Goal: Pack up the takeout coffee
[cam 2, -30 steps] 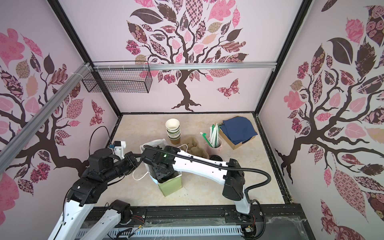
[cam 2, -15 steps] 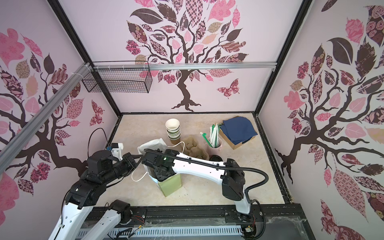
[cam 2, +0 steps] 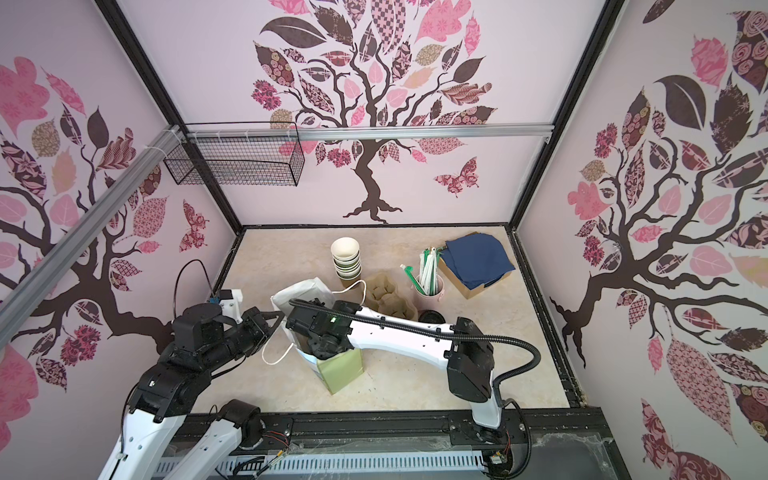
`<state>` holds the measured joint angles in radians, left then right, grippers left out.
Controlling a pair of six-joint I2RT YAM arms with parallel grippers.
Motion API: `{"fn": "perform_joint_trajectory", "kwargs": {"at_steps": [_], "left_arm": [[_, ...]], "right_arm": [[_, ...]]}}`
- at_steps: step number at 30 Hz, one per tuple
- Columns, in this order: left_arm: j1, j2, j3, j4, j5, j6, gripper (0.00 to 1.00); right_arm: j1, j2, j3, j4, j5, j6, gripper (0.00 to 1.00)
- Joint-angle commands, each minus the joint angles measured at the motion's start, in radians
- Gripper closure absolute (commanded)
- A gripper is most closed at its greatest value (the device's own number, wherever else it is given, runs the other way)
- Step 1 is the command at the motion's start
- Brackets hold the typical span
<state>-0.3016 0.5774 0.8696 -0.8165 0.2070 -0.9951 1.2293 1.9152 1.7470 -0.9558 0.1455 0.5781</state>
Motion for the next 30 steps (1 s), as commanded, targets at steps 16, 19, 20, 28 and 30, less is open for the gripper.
{"fn": "perform_joint_trajectory", "kwargs": {"at_steps": [16, 19, 20, 28, 30], "left_arm": [[-0.002, -0.013, -0.035, 0.005, -0.026, -0.009, 1.0], [-0.002, -0.013, -0.037, 0.005, -0.029, -0.01, 1.0], [-0.002, -0.013, -0.036, 0.006, -0.03, -0.01, 1.0], [-0.001, -0.014, -0.037, 0.008, -0.037, -0.01, 1.0], [-0.002, -0.014, -0.037, 0.008, -0.04, -0.01, 1.0]], "right_arm": [[0.007, -0.009, -0.029, 0.065, -0.109, -0.032, 0.45], [0.007, 0.005, -0.049, 0.06, -0.126, -0.053, 0.45], [0.006, 0.009, -0.058, 0.06, -0.131, -0.059, 0.45], [0.007, 0.031, -0.134, 0.048, -0.143, -0.095, 0.45], [0.006, 0.033, -0.157, 0.046, -0.142, -0.1, 0.45]]}}
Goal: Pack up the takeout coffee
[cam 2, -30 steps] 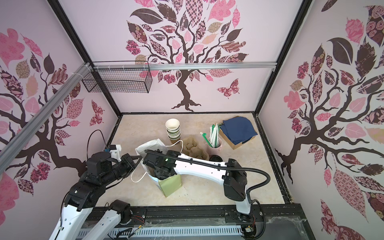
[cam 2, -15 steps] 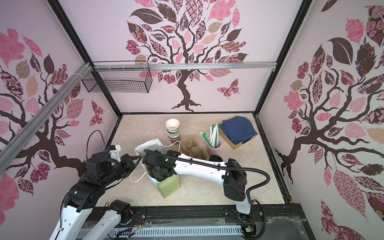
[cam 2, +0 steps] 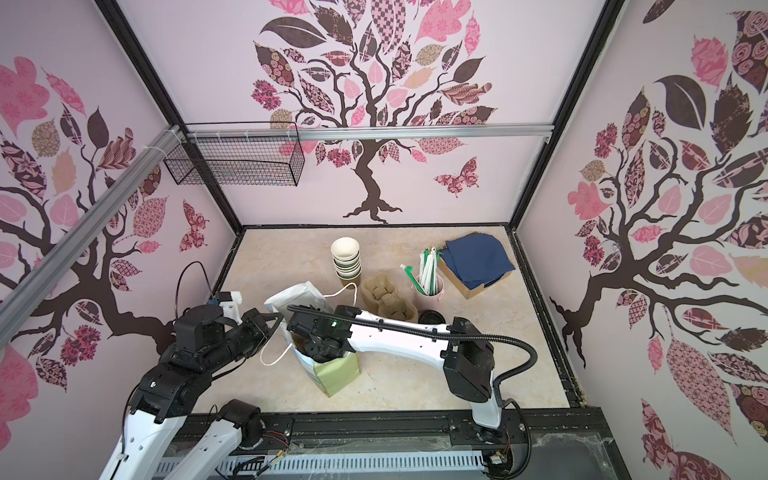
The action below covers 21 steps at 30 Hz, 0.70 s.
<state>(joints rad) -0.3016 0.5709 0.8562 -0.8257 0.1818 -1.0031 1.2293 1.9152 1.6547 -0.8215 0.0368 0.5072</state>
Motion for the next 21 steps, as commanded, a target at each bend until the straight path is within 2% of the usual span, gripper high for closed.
{"fn": "perform_joint_trajectory", "kwargs": {"at_steps": [1, 9, 17, 21], "left_arm": [[-0.001, -0.008, -0.023, 0.017, -0.016, -0.002, 1.0], [-0.002, -0.014, -0.017, 0.01, -0.022, 0.001, 1.0], [-0.002, -0.016, 0.0, 0.002, -0.015, 0.02, 1.0], [-0.002, -0.018, -0.002, 0.003, -0.012, 0.02, 1.0]], "right_arm": [[0.007, 0.034, -0.076, -0.092, -0.031, -0.03, 0.45], [0.007, 0.047, -0.136, -0.118, -0.009, -0.024, 0.45], [0.007, 0.096, -0.123, -0.194, 0.053, -0.012, 0.45], [0.007, 0.088, -0.102, -0.192, 0.037, -0.007, 0.45]]}}
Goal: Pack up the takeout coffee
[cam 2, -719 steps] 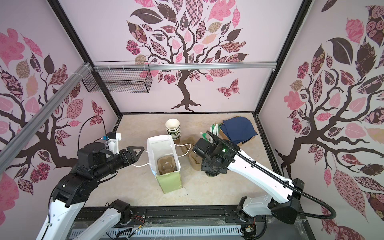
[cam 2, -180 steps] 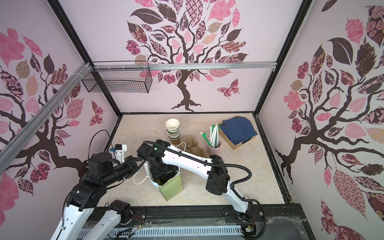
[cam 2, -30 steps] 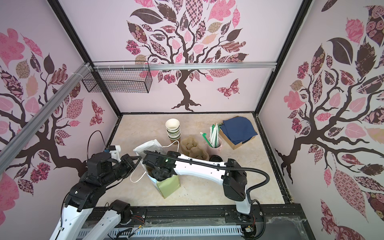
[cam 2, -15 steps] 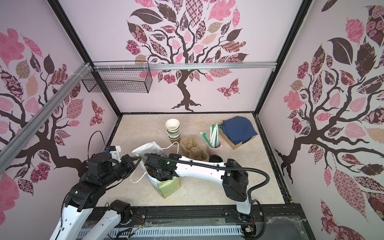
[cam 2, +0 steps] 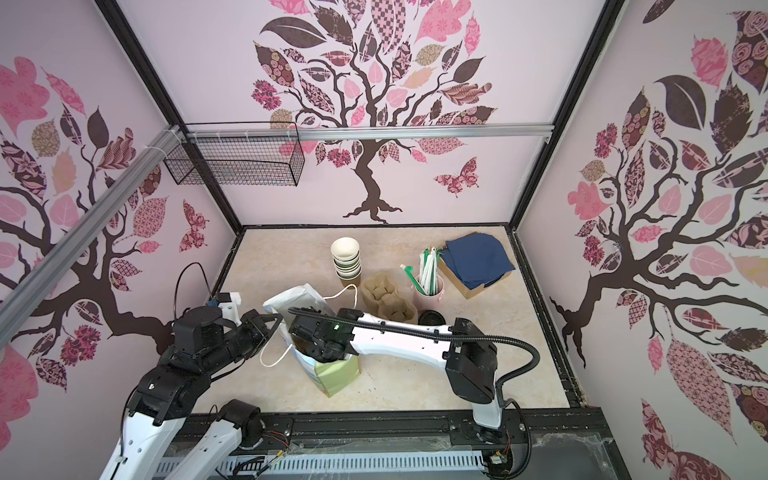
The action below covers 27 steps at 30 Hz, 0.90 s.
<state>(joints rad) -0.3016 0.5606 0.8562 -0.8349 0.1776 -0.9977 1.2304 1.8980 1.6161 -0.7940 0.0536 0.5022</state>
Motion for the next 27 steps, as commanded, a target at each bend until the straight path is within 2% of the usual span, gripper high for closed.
{"fn": "perform_joint_trajectory", "kwargs": {"at_steps": [1, 6, 18, 27], "left_arm": [[-0.002, -0.007, 0.0, 0.01, -0.008, 0.016, 1.0], [-0.002, -0.01, -0.005, 0.008, -0.007, 0.012, 1.0], [-0.002, -0.022, -0.014, -0.008, -0.006, 0.004, 1.0], [-0.001, -0.009, -0.008, 0.003, -0.004, 0.007, 1.0]], "right_arm": [[0.006, 0.096, -0.046, -0.213, 0.013, 0.001, 0.45], [0.006, 0.031, 0.037, -0.176, 0.013, 0.009, 0.45], [0.006, -0.028, 0.049, -0.047, -0.003, 0.006, 0.45], [0.006, 0.025, 0.001, -0.148, -0.018, -0.001, 0.43]]}}
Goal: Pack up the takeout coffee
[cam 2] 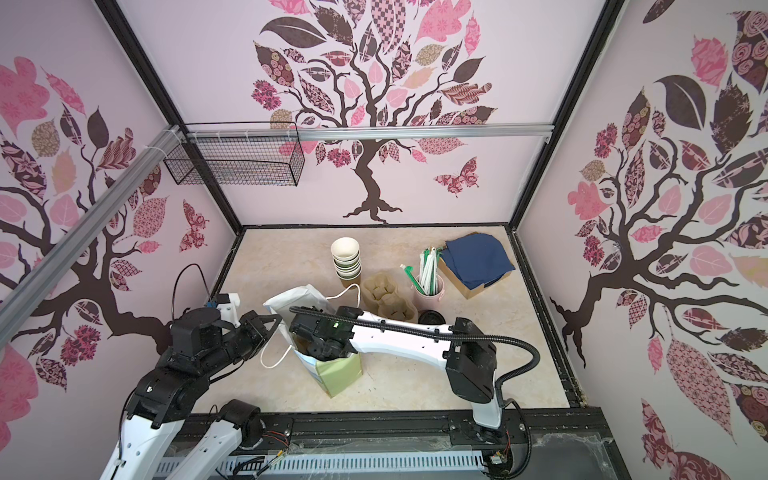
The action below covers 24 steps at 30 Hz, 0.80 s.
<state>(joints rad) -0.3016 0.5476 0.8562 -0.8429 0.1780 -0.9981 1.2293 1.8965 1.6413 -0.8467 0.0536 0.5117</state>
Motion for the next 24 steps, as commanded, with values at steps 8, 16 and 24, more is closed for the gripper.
{"fn": "perform_joint_trajectory", "kwargs": {"at_steps": [8, 16, 24], "left_arm": [[-0.001, 0.005, -0.009, 0.016, -0.011, 0.009, 1.0], [-0.002, 0.009, -0.011, 0.024, -0.009, 0.01, 1.0], [-0.001, 0.015, -0.012, 0.032, -0.008, 0.012, 1.0]], "right_arm": [[0.009, 0.052, -0.108, -0.171, -0.082, -0.031, 0.44], [0.013, 0.137, -0.159, -0.209, -0.107, -0.052, 0.44], [0.024, 0.194, -0.175, -0.265, -0.105, -0.064, 0.44]]}}
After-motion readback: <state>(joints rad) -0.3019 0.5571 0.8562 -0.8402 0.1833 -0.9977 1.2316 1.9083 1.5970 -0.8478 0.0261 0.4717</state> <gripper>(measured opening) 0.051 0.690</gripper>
